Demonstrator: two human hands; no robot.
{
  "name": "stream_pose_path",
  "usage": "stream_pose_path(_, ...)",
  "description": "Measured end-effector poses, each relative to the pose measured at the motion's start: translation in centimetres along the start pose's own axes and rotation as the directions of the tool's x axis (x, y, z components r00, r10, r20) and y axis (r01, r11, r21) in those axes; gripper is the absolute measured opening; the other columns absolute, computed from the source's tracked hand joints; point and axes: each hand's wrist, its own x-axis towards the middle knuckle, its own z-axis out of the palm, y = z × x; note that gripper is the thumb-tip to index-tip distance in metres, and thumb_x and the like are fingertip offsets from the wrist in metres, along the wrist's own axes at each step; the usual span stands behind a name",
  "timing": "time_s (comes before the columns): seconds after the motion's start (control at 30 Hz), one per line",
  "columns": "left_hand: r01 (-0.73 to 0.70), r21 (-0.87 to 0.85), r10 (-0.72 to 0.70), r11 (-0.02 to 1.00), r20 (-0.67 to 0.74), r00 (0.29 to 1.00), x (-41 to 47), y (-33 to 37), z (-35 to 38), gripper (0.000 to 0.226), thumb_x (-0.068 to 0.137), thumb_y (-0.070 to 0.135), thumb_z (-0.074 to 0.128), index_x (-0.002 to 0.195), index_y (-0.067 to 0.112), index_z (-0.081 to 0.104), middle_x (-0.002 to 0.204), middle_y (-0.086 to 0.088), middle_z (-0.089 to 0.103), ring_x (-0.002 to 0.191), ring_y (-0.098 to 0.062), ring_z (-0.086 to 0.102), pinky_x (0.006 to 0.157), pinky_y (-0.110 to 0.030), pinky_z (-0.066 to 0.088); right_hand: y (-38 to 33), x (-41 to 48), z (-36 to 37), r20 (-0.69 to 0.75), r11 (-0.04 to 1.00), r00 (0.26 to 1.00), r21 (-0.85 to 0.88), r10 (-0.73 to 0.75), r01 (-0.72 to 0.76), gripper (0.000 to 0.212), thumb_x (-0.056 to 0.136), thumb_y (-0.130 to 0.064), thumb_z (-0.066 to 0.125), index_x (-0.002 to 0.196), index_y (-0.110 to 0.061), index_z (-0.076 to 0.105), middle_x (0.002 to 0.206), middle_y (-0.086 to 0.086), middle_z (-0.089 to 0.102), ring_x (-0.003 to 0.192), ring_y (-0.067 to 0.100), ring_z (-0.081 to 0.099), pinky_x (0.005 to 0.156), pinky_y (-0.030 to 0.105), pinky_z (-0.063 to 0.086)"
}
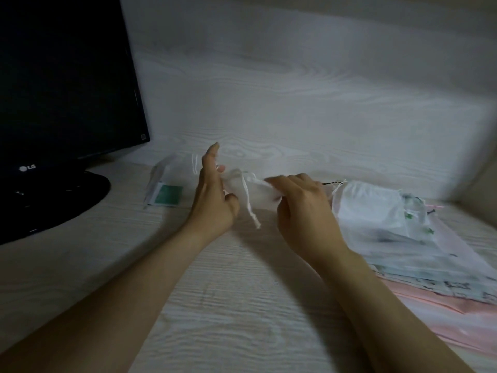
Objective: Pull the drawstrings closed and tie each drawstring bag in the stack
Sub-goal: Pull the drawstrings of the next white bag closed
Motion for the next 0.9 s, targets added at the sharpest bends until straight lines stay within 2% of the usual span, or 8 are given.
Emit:
stream_pose_path(0.1, -0.067, 0.020, 0.067, 0.998, -0.026, 0.997, 0.0, 0.6, -0.3, 0.050, 0.091, -0.007, 0.062, 0.125, 0.028, 0.052, 0.124, 0.001, 0.052, 0.113, -0.013, 0.057, 0.095, -0.027, 0.053, 0.9, -0.2, 0.7, -0.009, 0.994, 0.999, -0.101, 0.051, -0.052, 0.034, 0.067, 0.008, 0.065, 0.087, -0.017, 0.076, 0.091, -0.002, 0.067, 0.092, 0.032, 0.055, 0.073, 0.039, 0.040)
stream_pose_path(0.23, -0.185, 0.222, 0.194, 0.957, -0.019, 0.981, -0.1, 0.7, -0.2, 0.020, 0.093, 0.002, 0.059, 0.099, 0.020, 0.055, 0.106, 0.005, 0.052, 0.098, -0.016, 0.054, 0.083, -0.027, 0.046, 1.8, -0.8, 1.6, 0.113, 0.967, 0.969, -0.153, 0.220, -0.202, 0.021, 0.076, 0.001, 0.070, 0.090, -0.012, 0.076, 0.099, 0.010, 0.057, 0.089, 0.039, 0.055, 0.080, 0.045, 0.049)
stream_pose_path(0.37, -0.283, 0.421, 0.291, 0.862, 0.046, 0.956, -0.2, 0.1, -0.3, 0.013, 0.096, 0.013, 0.061, 0.097, 0.024, 0.055, 0.101, 0.005, 0.058, 0.097, -0.019, 0.053, 0.083, -0.037, 0.048, 2.5, -1.1, 2.0, 0.265, 0.929, 0.891, -0.063, 0.368, -0.365, 0.055, 0.079, -0.007, 0.070, 0.133, -0.015, 0.065, 0.102, 0.012, 0.072, 0.103, 0.034, 0.066, 0.093, 0.035, 0.049)
stream_pose_path(0.5, -0.244, 0.424, 0.239, 0.872, 0.068, 0.969, -0.2, -0.3, -0.7, 0.012, 0.089, 0.016, 0.068, 0.091, 0.025, 0.061, 0.092, 0.007, 0.062, 0.088, -0.018, 0.057, 0.076, -0.042, 0.053, 2.0, -0.9, 1.5, 0.259, 0.899, 0.880, 0.080, 0.398, -0.430, 0.075, 0.077, 0.004, 0.061, 0.148, -0.016, 0.049, 0.120, 0.013, 0.066, 0.114, 0.029, 0.060, 0.091, 0.023, 0.037)
stream_pose_path(0.6, -0.218, 0.397, 0.206, 0.892, 0.074, 0.976, -0.3, -0.3, -0.8, 0.016, 0.082, 0.015, 0.073, 0.083, 0.029, 0.066, 0.086, 0.012, 0.061, 0.078, -0.010, 0.059, 0.068, -0.035, 0.053, 2.1, -0.5, 1.2, 0.162, 0.860, 0.867, 0.133, 0.472, -0.493, 0.062, 0.082, 0.008, 0.051, 0.140, -0.016, 0.058, 0.118, 0.014, 0.063, 0.117, 0.031, 0.060, 0.096, 0.030, 0.042)
stream_pose_path(0.7, -0.183, 0.409, 0.159, 0.894, 0.092, 0.983, -0.3, -0.4, -0.7, 0.015, 0.080, 0.018, 0.076, 0.080, 0.031, 0.068, 0.082, 0.014, 0.062, 0.074, -0.005, 0.060, 0.066, -0.033, 0.053, 2.2, -0.4, 0.6, 0.059, 0.835, 0.855, 0.190, 0.515, -0.516, 0.033, 0.091, -0.016, 0.047, 0.115, -0.017, 0.070, 0.086, 0.006, 0.067, 0.095, 0.026, 0.066, 0.086, 0.034, 0.052)
stream_pose_path(0.8, -0.165, 0.410, 0.138, 0.897, 0.094, 0.986, -0.2, -0.7, -0.7, 0.013, 0.078, 0.017, 0.075, 0.078, 0.029, 0.069, 0.079, 0.011, 0.065, 0.073, -0.009, 0.063, 0.067, -0.038, 0.057, 2.0, -0.5, -0.1, 0.058, 0.835, 0.861, 0.218, 0.506, -0.505, 0.017, 0.091, -0.042, 0.063, 0.091, -0.027, 0.069, 0.065, 0.001, 0.065, 0.067, 0.010, 0.061, 0.059, 0.021, 0.044)
stream_pose_path(0.9, -0.152, 0.401, 0.136, 0.903, 0.070, 0.988, -0.2, -0.8, -0.7, 0.014, 0.079, 0.016, 0.077, 0.076, 0.028, 0.069, 0.078, 0.010, 0.067, 0.072, -0.009, 0.064, 0.067, -0.040, 0.058, 2.2, -0.9, 0.4, 0.086, 0.888, 0.896, 0.119, 0.436, -0.444, 0.023, 0.079, -0.044, 0.077, 0.096, -0.029, 0.072, 0.078, -0.004, 0.063, 0.073, 0.008, 0.059, 0.064, 0.028, 0.044)
